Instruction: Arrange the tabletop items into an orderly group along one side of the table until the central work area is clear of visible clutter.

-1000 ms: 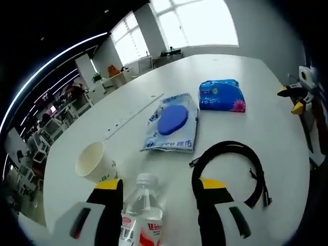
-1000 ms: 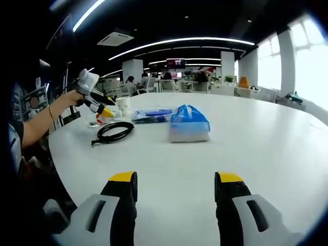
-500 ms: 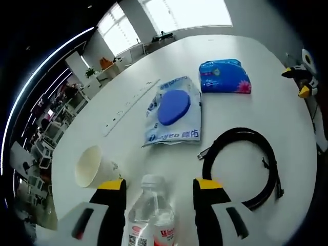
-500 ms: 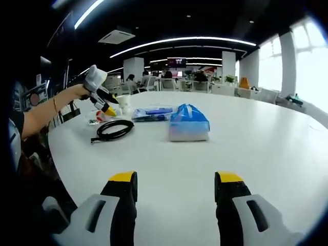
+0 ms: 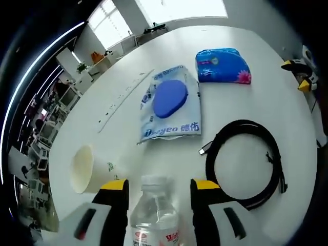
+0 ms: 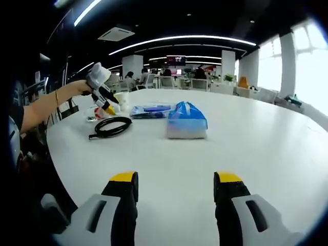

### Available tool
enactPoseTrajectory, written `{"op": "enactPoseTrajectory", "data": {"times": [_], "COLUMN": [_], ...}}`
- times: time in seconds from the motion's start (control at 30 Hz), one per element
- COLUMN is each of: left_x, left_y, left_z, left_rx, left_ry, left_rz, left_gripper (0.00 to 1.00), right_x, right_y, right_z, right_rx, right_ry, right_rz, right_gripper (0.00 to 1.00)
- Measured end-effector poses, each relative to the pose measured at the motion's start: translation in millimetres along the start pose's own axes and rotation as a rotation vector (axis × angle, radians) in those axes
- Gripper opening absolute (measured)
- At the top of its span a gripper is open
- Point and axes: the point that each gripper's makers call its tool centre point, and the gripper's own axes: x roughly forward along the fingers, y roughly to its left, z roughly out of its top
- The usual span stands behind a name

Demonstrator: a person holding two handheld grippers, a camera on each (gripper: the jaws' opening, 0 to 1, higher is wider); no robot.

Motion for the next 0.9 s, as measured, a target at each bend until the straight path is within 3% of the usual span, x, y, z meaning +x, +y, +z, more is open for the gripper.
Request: {"op": "enactPoseTrajectory", "data": {"times": [0.23, 0.53, 0.9], "left_x": [2, 6, 21], "left_y": [0.3, 1.7, 2.3], "left_z": [5.4, 5.0, -7.4], "left_rx": [0.023, 0.029, 0.060], "left_ry": [0.009, 0.024, 0.110], "left_rz": [-0.003, -0.007, -0.028], "left_gripper": [0.44, 0.43, 0.40], "right_x": [1, -5, -6], "right_y": [10, 8, 7], "right_z": [-0.2, 13.3, 12.7], "right_rx": [-0.009, 0.032, 0.019], "right_ry": [0.007, -0.052, -0.045], "right_rz": [0.030, 0.033, 0.021], "right_gripper": [0.57, 0.60, 0.59]}}
